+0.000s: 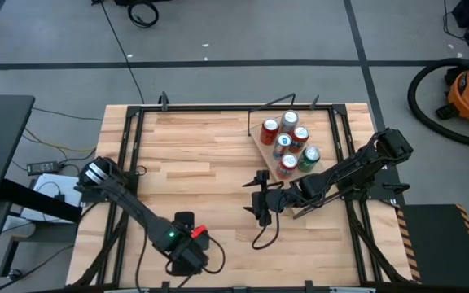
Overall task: Place canned beverage on shelf
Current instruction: Put the light green soda can on the shelf
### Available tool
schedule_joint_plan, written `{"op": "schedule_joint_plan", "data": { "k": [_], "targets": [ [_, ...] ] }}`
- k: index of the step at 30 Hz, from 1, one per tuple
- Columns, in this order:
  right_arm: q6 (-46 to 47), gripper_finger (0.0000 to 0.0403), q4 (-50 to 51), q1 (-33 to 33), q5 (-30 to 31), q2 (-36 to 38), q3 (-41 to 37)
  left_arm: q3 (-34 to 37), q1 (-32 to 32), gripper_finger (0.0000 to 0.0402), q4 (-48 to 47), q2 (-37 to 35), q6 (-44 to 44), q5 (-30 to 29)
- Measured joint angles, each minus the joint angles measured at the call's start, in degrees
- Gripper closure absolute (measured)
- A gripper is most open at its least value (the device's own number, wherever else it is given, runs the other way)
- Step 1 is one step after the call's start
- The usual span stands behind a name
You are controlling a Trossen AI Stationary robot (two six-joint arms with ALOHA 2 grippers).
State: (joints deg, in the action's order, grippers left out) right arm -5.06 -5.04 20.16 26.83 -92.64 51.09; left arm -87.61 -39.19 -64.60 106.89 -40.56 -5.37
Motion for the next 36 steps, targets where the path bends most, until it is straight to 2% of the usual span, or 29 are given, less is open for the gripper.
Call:
{"op": "schedule_joint_plan", "data": {
  "k": [4,7,12,22,26,29,36],
  "targets": [
    [0.09,0.0037,0.06,0.00,0.00,0.00,0.00,0.04,0.56,0.0030,0.33,0.08,7.26,-0.27],
    [0.37,0.0037,0.49,0.02,-0.02,0.00,0.00,0.04,0.52,0.0021,0.45,0.08,9.55,0.10],
    [0.37,0.0037,0.46,0.02,-0.02,0.00,0.00,-0.45,0.52,0.0020,0.01,0.08,9.71,0.79],
    [0.57,0.0037,0.46,0.02,0.00,0.00,0.00,-6.94,2.48,0.0020,0.07,0.08,6.86,-1.45],
    [0.58,0.0037,0.75,0.02,0.00,0.00,0.00,-10.24,2.15,0.0020,0.54,0.08,1.38,-2.55],
    [0.86,0.0037,1.51,0.02,0.00,0.00,0.00,-11.57,0.65,0.0020,0.56,-0.02,-5.90,-2.21],
    [1.03,0.0037,1.55,0.02,0.00,0.00,0.00,-11.68,-3.93,0.0020,-0.50,-0.03,-31.95,3.96]
  ]
}}
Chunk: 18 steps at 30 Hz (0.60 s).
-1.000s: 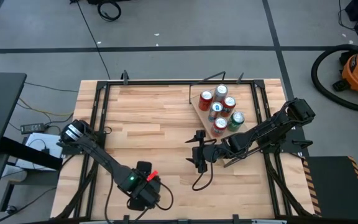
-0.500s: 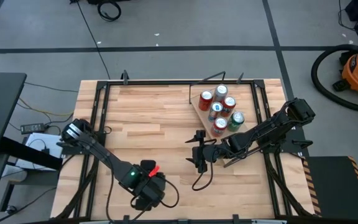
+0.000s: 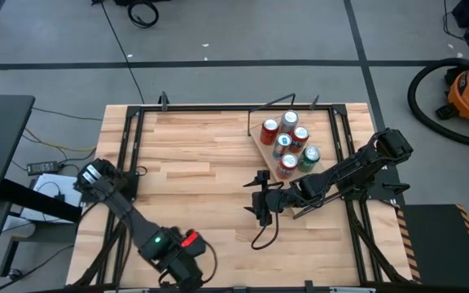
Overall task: Place canned beverage on shelf
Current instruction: Put the light green soda can on the shelf
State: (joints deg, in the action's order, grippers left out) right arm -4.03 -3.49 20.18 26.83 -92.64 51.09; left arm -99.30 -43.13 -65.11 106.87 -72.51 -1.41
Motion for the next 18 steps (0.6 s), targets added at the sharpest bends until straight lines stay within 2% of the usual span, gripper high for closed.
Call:
{"op": "schedule_joint_plan", "data": {
  "k": [4,8,11,14,18],
  "targets": [
    [0.01,0.0037,-0.72,0.00,0.00,0.00,0.00,0.29,-2.23,0.0021,-2.78,0.00,-18.97,2.25],
    [0.21,0.0037,-0.70,0.13,0.00,0.00,0.00,0.29,-4.02,0.0035,-7.07,0.51,-30.18,2.43],
    [0.19,0.0037,-0.73,0.15,-0.07,0.00,0.00,0.33,-4.66,0.0046,-10.27,2.01,-33.05,-0.52],
    [-0.07,0.0037,-0.80,0.13,-0.04,0.00,0.00,0.31,-4.12,0.0048,-8.91,3.04,-33.41,-3.98],
    [-0.11,0.0037,-1.03,0.15,-0.07,0.00,0.00,0.32,-2.29,0.0049,-10.98,5.05,-36.05,-4.67]
  ]
}}
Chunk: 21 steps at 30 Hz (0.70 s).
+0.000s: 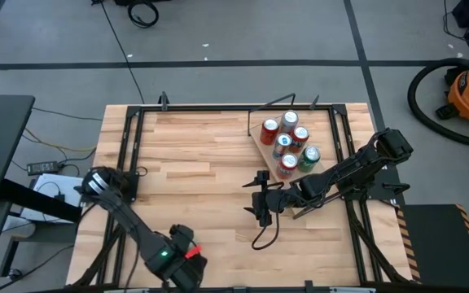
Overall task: Place canned beverage on shelf
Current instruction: Put the light green soda can on the shelf
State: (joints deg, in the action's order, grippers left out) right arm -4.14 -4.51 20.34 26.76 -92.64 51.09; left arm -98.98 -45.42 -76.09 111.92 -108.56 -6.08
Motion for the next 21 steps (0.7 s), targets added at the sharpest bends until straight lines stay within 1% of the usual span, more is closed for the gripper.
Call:
{"op": "schedule_joint_plan", "data": {
  "k": [5,9,12,17,21],
  "targets": [
    [0.07,0.0037,0.02,0.11,-0.94,0.00,0.00,0.00,1.84,0.0049,-0.34,1.45,1.00,-0.82],
    [0.00,0.0037,-0.07,0.09,-0.94,0.00,0.00,0.02,2.95,0.0049,-2.75,1.89,1.93,-1.09],
    [-0.02,0.0037,-0.09,0.09,-0.94,0.00,0.00,0.02,3.97,0.0049,-3.80,1.98,5.14,-1.37],
    [0.02,0.0037,-0.09,0.20,-0.94,0.00,0.00,0.02,5.57,0.0051,-2.56,2.21,11.15,-1.36],
    [0.00,0.0037,-0.11,0.17,-0.94,0.00,0.00,0.01,6.61,0.0066,-2.50,2.16,16.87,0.74]
  ]
}}
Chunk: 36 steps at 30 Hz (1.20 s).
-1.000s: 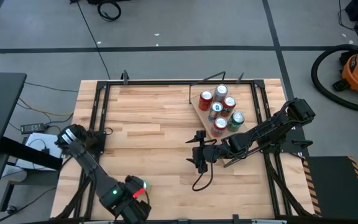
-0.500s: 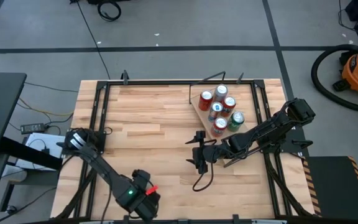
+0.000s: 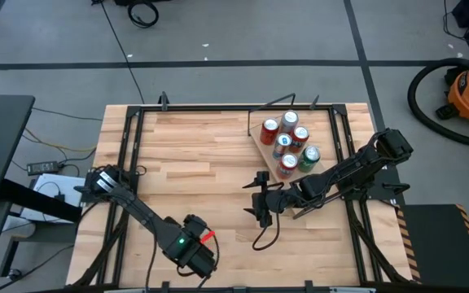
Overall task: Place canned beverage on shelf
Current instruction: Put the light green soda can on the shelf
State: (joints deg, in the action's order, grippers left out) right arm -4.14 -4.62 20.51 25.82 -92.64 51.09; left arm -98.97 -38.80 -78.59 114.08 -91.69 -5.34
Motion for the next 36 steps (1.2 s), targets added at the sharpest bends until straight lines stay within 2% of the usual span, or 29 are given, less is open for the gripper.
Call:
{"op": "schedule_joint_plan", "data": {
  "k": [7,13,17,20,27,31,36],
  "targets": [
    [0.07,0.0037,0.00,0.17,-0.02,0.00,0.00,-0.03,1.16,0.0087,0.00,-0.08,19.12,-1.07],
    [0.05,0.0037,0.05,0.15,-0.02,0.00,0.00,-0.01,1.42,0.0080,-0.01,-0.07,44.50,-5.87],
    [0.11,0.0037,0.28,0.15,-0.02,0.00,0.00,-0.01,1.46,0.0079,0.93,-0.06,62.10,-6.40],
    [0.09,0.0037,0.44,0.15,-0.02,0.00,0.00,-0.01,1.43,0.0079,1.07,-0.06,71.59,-6.40],
    [0.81,0.0037,1.10,0.15,-0.09,0.00,0.00,-0.01,2.05,0.0079,1.09,-0.06,87.70,-6.16],
    [1.58,0.0037,1.88,0.20,-0.45,0.00,0.00,-0.01,2.05,0.0071,1.12,-0.06,93.42,-6.80],
    [1.55,0.0037,1.84,0.47,-0.46,0.00,0.00,0.10,1.91,0.0038,1.48,-0.02,97.30,-7.78]
  ]
}}
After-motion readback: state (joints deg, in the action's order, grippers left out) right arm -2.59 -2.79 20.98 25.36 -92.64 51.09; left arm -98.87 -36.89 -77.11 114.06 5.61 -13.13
